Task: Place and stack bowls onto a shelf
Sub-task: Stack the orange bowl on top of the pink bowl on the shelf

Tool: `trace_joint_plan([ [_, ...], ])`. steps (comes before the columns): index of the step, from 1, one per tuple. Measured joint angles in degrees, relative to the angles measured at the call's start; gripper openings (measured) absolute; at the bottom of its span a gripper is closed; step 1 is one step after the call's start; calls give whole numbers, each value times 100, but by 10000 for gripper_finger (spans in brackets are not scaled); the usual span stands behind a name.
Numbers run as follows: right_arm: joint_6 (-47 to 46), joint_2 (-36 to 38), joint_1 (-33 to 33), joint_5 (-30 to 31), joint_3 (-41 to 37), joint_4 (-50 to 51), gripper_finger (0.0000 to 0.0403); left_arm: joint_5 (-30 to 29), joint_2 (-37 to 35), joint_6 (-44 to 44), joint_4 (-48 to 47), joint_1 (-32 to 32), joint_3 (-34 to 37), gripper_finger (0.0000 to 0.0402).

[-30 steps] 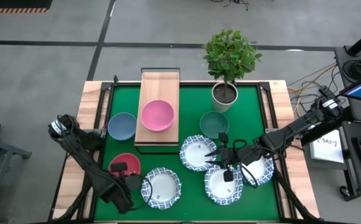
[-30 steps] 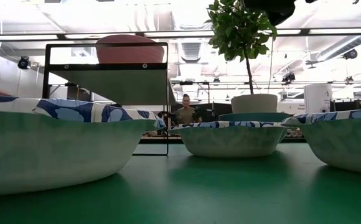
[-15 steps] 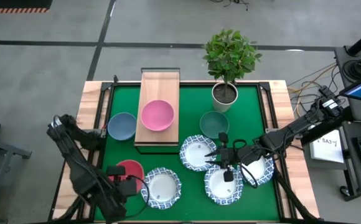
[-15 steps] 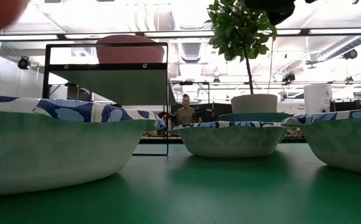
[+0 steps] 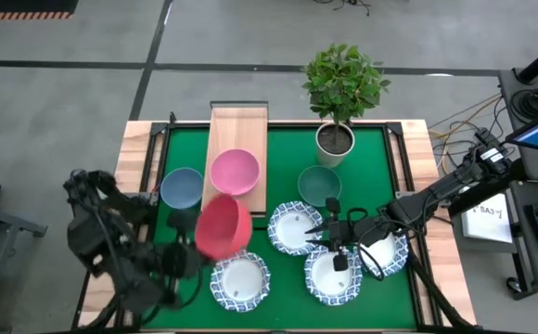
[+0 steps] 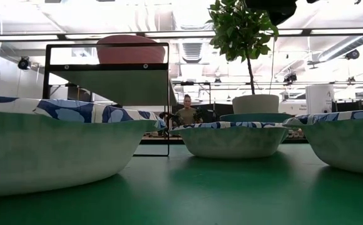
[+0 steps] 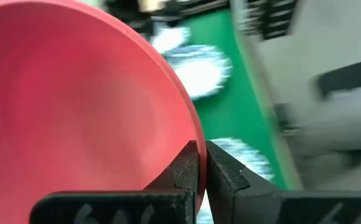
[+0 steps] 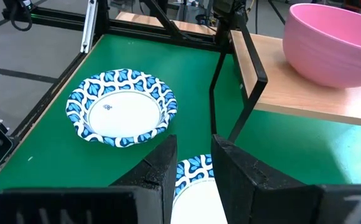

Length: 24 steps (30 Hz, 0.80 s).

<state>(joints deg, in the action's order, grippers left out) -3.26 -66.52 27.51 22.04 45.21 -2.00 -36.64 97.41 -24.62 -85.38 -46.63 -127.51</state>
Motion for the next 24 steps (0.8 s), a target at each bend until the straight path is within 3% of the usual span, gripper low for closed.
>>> trace_joint_plan([
  [3, 9, 0, 1, -2, 0, 0, 89, -312, -20, 94, -495, 422, -159, 0],
  [10, 39, -2, 0, 0, 0, 6, 89, 69, -190, 937, -456, 1907, 219, 0],
  [17, 36, -2, 0, -4, 0, 26, 89, 1283, -221, 1302, -461, 3524, 1048, 0],
  [24, 51, -2, 0, -13, 0, 75, 89, 1977, -216, 1444, -438, 3996, 1737, 0],
])
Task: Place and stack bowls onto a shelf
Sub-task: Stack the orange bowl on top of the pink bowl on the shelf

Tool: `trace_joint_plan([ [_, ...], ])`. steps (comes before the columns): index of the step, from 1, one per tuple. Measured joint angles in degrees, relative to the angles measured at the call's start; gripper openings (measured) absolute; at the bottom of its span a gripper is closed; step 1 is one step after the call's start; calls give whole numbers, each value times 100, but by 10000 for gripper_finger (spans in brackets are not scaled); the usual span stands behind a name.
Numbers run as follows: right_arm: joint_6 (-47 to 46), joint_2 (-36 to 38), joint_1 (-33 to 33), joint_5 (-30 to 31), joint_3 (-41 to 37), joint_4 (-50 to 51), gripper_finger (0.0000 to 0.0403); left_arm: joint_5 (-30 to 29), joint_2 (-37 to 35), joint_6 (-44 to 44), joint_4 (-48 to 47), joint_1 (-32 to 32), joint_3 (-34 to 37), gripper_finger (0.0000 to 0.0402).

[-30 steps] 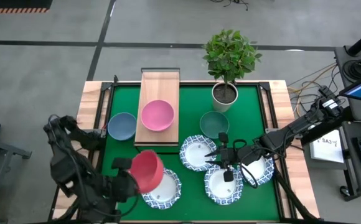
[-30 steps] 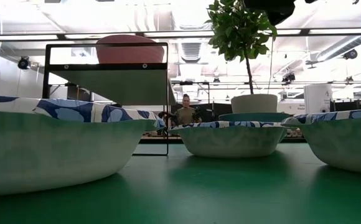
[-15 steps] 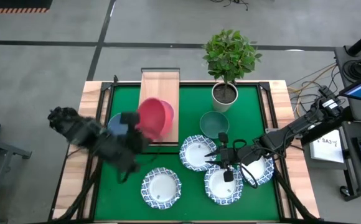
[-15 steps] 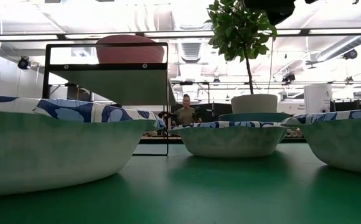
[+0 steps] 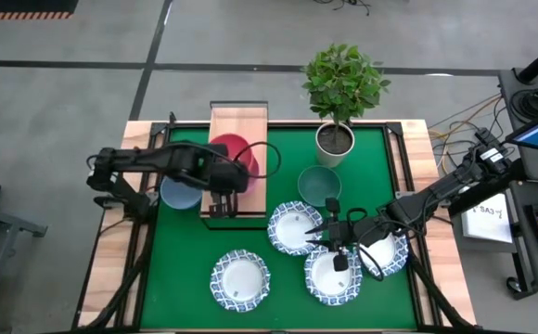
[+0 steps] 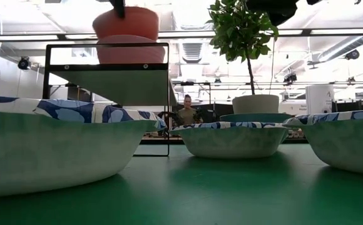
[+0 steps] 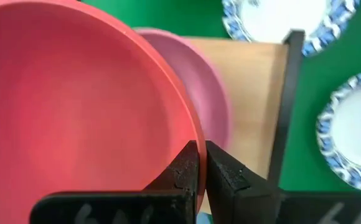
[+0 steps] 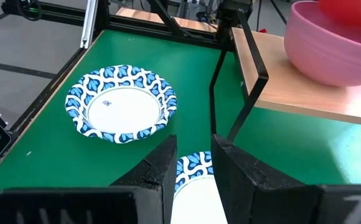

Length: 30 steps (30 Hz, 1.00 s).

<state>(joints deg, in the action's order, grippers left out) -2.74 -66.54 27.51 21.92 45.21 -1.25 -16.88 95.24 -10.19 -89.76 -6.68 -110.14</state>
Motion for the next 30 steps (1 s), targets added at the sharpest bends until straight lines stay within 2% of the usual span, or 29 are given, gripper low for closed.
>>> trace_joint_plan([
  [2, 39, 0, 0, 2, 0, 10, 89, 154, 0, -23, 37, 6, 160, 0],
  [11, 54, 0, 0, 10, 0, 20, 89, 117, 28, -84, 164, -2, 417, 28],
  [24, 21, 0, 0, 14, 0, 32, 89, 77, 28, -143, 381, -110, 79, 90],
  [26, 20, 0, 0, 14, 0, 32, 89, -65, 5, -133, 571, -186, -8, 93],
  [30, 33, 0, 0, 15, 0, 32, 89, -775, -260, 221, 1237, -515, 145, 93],
])
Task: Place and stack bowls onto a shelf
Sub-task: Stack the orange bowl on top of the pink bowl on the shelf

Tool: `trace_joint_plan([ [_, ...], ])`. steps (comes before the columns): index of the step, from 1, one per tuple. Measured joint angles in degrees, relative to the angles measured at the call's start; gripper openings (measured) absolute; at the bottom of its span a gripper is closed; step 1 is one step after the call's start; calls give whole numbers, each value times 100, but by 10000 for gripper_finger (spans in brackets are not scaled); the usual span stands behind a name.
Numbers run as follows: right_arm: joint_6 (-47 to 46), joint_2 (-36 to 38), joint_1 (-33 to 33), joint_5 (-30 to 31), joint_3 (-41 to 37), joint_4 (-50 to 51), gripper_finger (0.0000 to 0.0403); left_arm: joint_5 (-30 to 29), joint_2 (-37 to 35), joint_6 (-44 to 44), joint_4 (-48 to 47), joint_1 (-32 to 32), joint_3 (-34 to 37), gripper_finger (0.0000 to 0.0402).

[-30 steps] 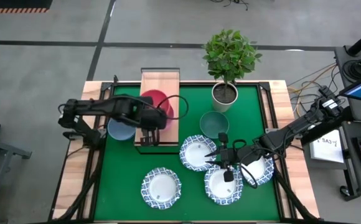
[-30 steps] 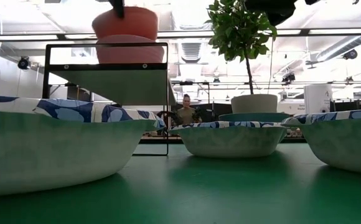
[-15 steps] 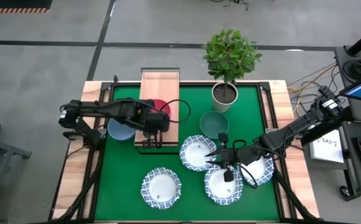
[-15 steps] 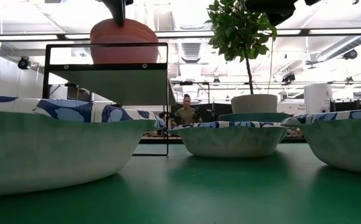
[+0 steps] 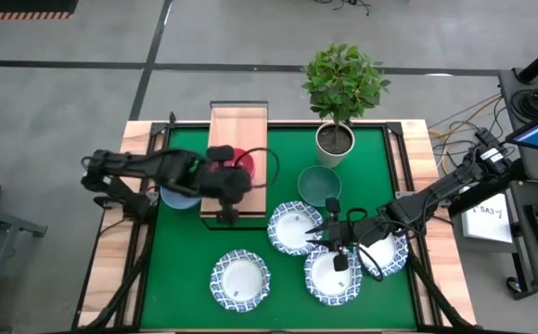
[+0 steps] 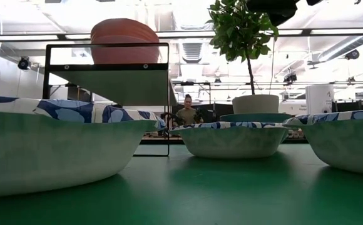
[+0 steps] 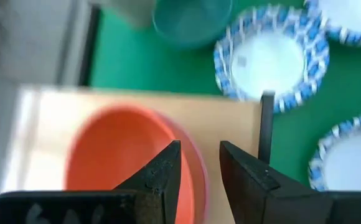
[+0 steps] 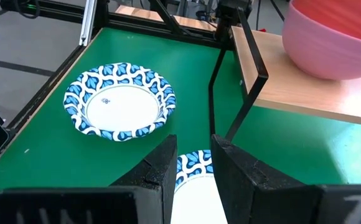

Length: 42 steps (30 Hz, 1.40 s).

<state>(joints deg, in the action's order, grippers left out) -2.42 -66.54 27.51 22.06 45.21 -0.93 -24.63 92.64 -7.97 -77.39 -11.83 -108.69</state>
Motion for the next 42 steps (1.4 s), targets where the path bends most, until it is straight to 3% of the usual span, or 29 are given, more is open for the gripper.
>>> trace_joint_plan([
  [6, 1, 0, 0, 0, 0, 0, 89, -179, -836, 730, 1965, -354, 1241, 91],
  [16, 28, 0, 0, 0, 0, -101, 89, -196, -2631, 1066, 5301, -194, 4042, 91],
  [22, 55, 0, 0, 0, 0, -116, 89, -198, -3028, 1063, 6757, 28, 5210, 91],
  [28, 73, 0, 0, 0, 0, -113, 89, -200, -2965, 827, 6963, 74, 5612, 90],
  [42, 80, 0, 0, 0, 0, -109, 89, -197, -2328, 381, 6965, 74, 5626, 90],
])
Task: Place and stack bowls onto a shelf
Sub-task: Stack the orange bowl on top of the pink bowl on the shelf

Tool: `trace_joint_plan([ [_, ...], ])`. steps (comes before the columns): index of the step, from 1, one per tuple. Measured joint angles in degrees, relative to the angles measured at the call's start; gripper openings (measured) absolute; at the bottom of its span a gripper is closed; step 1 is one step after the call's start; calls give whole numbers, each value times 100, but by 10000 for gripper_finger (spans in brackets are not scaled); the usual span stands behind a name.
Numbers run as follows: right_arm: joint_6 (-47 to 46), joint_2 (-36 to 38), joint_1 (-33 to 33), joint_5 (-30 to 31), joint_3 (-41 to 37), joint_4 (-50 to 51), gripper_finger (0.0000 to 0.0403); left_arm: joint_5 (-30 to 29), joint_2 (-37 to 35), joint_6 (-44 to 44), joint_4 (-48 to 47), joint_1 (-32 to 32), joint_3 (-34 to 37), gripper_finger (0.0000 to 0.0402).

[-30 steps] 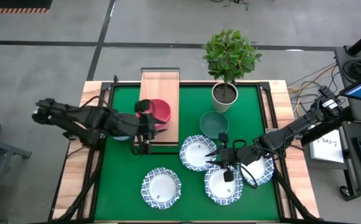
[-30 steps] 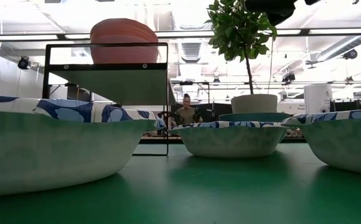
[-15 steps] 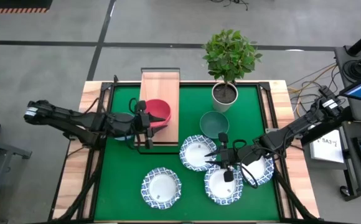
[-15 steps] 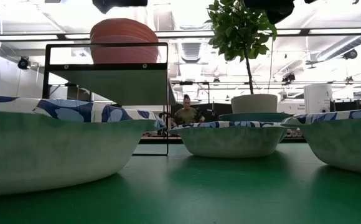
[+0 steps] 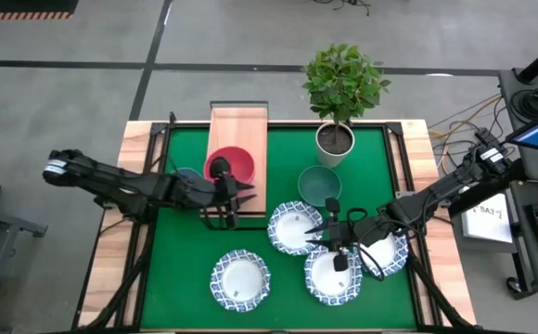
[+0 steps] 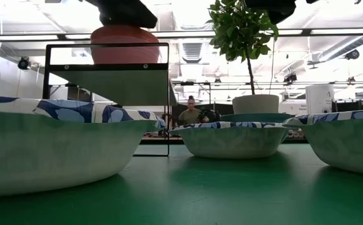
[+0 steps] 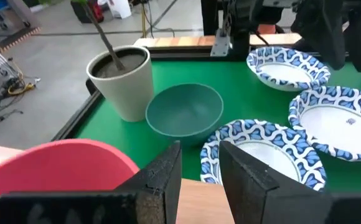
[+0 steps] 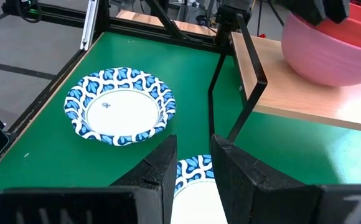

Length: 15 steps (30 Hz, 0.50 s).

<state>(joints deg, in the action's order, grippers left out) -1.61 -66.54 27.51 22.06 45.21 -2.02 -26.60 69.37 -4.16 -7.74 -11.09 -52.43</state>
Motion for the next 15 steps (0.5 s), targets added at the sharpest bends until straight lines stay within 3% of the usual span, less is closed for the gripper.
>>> trace_joint_plan([
  [8, 11, 0, 0, 0, 0, 2, 89, 35, -98, 356, -289, -44, -492, 91],
  [15, 12, 0, 0, 0, 0, 2, 89, -661, -171, 306, -1067, -15, -436, 91],
])
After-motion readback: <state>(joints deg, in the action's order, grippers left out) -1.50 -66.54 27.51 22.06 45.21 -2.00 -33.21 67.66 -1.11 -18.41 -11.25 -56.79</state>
